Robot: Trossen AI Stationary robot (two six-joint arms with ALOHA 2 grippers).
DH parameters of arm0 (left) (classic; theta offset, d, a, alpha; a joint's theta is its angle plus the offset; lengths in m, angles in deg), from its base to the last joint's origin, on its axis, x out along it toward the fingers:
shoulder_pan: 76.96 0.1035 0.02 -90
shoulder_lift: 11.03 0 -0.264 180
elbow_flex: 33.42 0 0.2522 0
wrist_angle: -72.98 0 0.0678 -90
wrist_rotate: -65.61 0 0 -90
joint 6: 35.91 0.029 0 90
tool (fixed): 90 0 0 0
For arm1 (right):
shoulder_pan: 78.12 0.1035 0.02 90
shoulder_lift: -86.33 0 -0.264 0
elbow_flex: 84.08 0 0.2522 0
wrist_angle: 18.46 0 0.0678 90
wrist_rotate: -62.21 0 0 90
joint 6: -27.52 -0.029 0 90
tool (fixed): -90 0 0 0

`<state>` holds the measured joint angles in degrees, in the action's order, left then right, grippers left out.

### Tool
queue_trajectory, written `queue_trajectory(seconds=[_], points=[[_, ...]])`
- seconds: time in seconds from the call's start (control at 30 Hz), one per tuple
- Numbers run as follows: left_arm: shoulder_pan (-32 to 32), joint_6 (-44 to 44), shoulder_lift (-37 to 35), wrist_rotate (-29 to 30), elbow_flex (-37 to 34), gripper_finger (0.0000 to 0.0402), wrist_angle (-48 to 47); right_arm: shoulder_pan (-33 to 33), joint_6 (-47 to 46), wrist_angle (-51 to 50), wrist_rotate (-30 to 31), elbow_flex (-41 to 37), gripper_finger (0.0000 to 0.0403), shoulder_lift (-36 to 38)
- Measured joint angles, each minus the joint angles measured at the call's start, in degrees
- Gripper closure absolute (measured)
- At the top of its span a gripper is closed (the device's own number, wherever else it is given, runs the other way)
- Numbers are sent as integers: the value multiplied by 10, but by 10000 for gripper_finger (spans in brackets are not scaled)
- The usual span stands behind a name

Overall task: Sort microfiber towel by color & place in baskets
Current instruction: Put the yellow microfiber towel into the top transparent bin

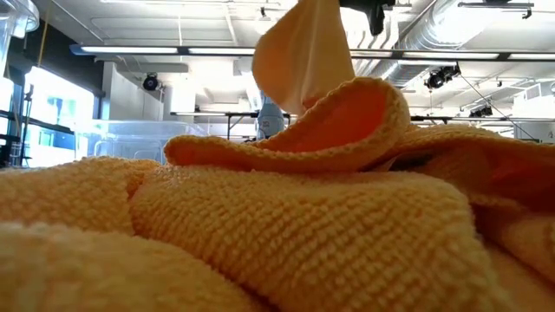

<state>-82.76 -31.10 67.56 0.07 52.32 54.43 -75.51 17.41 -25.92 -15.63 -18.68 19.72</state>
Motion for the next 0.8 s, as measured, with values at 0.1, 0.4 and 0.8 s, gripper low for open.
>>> queue_trajectory(seconds=[0.1,0.4,0.8], points=[[8,9,37,-8,30,148,-1,0,14,25,-30,0,403,2],[33,-9,101,-107,82,147,1,0,45,86,-85,0,403,8],[39,-35,107,-116,82,210,-5,0,67,122,-90,0,403,26]])
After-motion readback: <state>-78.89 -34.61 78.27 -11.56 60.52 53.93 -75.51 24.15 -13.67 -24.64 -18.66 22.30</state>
